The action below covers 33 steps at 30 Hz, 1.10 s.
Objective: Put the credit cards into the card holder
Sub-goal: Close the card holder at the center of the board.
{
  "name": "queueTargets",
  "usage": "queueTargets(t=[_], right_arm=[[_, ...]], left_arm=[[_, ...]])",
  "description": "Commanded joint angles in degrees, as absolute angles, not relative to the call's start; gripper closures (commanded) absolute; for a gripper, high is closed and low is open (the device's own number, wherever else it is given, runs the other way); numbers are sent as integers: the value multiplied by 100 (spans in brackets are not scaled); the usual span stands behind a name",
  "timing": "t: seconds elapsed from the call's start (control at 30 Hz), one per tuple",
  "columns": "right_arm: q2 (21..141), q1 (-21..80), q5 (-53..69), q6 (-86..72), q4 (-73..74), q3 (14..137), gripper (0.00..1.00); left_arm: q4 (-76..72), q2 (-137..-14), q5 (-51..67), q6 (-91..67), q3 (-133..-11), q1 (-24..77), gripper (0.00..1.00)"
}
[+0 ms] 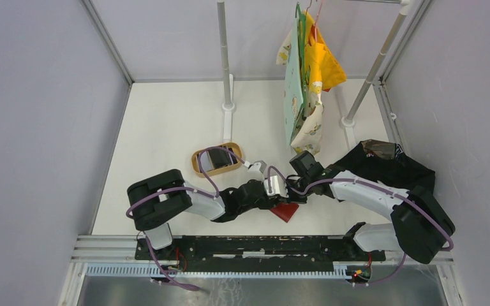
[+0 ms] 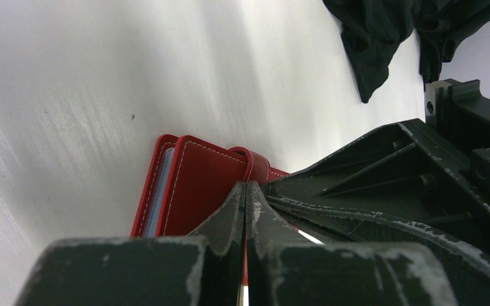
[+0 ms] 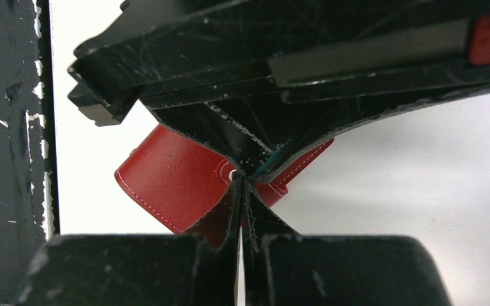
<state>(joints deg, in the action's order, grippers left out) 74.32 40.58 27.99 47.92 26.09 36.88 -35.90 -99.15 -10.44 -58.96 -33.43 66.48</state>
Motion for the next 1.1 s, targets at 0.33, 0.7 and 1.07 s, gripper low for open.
queueTargets(t=[0.33,0.7,1.07], right_arm=[[7737,4338,2558,4081,1916,3497,100],[8097,4676,2133,3477,1819,3585,100],[8448,5117,1367,3159,1937,3795,100]], left_arm=[[-2532,-10263,-737,-5925,-2837,6790,98],[-2966,-10339,-695,-6159,-2535,6797,98],[-2901,-10313,-961,-6274,-2488,6965,98]])
